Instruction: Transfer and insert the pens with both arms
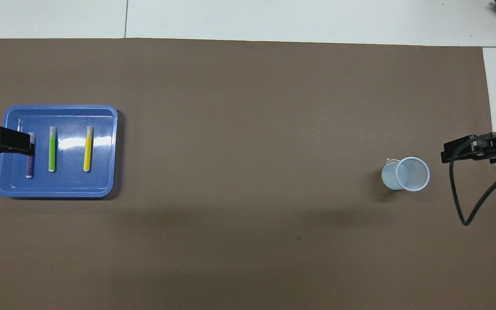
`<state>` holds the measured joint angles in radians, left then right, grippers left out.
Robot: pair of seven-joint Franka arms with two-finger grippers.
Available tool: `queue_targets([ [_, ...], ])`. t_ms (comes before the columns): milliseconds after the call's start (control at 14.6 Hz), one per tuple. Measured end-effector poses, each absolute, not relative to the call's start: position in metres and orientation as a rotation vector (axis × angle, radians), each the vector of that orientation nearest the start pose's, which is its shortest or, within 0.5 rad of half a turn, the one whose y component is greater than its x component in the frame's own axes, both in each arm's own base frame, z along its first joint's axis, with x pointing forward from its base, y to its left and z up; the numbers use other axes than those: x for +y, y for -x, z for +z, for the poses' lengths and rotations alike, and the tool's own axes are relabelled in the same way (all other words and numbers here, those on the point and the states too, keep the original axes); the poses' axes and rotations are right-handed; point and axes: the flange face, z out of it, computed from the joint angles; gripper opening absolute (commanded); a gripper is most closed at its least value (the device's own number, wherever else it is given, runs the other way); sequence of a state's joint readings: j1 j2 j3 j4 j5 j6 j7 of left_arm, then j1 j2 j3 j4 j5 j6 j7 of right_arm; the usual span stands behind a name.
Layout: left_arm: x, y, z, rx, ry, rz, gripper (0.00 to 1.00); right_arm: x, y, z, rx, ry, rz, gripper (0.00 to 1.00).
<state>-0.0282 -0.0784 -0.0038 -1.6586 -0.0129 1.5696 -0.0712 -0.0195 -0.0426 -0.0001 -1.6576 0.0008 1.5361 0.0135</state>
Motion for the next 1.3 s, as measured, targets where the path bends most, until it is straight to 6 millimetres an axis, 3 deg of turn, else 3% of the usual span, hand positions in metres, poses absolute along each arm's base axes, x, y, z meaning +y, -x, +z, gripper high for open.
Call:
queue_targets([
  [959, -0.015, -0.532, 0.625, -0.073, 3.154, -0.015, 1.00, -0.010, -0.535, 0.604, 0.052, 3.138, 0.124, 1.00],
  [1301, -0.016, -0.530, 0.615, -0.083, 3.152, 0.020, 1.00, -0.010, -0.535, 0.604, 0.052, 3.138, 0.124, 1.00],
])
